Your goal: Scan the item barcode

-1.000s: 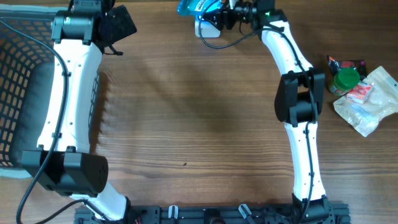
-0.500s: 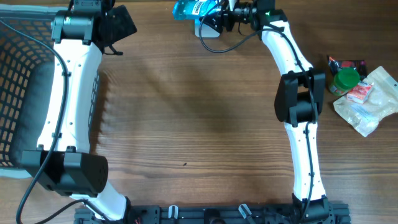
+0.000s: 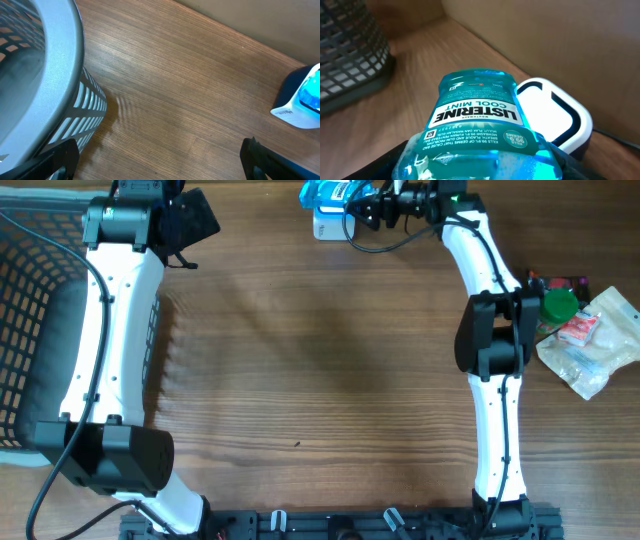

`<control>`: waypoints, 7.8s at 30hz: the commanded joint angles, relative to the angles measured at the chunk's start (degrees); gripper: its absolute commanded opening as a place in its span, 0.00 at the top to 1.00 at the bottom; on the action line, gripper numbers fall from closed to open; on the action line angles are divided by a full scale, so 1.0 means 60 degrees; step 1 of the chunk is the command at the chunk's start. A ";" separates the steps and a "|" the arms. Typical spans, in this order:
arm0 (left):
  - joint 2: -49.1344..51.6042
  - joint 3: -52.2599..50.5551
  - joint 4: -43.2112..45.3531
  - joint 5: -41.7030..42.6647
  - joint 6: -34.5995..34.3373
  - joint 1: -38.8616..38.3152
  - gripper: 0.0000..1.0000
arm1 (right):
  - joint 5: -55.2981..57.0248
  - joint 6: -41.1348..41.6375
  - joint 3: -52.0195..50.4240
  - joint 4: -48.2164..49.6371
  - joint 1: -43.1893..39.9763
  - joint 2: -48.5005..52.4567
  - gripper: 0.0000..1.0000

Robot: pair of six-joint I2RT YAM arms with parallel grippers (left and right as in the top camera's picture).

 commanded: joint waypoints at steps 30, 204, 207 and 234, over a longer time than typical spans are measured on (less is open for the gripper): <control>-0.0106 -0.0044 -0.0007 0.0084 0.0047 0.0033 0.00 | 1.3041 0.2018 0.0295 -0.6823 -0.1122 -0.6630 0.28; -1.6112 -1.0666 0.9428 0.5297 0.5829 0.2648 0.00 | 1.2291 0.5807 -1.1016 -0.2484 -0.1654 -2.5565 0.00; -1.6680 -1.0666 0.9089 0.5162 0.5807 0.2583 0.00 | 1.2287 0.6211 -1.1016 -0.2575 -0.1672 -2.5565 0.00; -1.7307 -1.0542 0.8848 0.4710 0.5803 0.2211 0.00 | 0.8619 0.5654 -1.6211 0.2080 -0.1672 -2.5365 0.00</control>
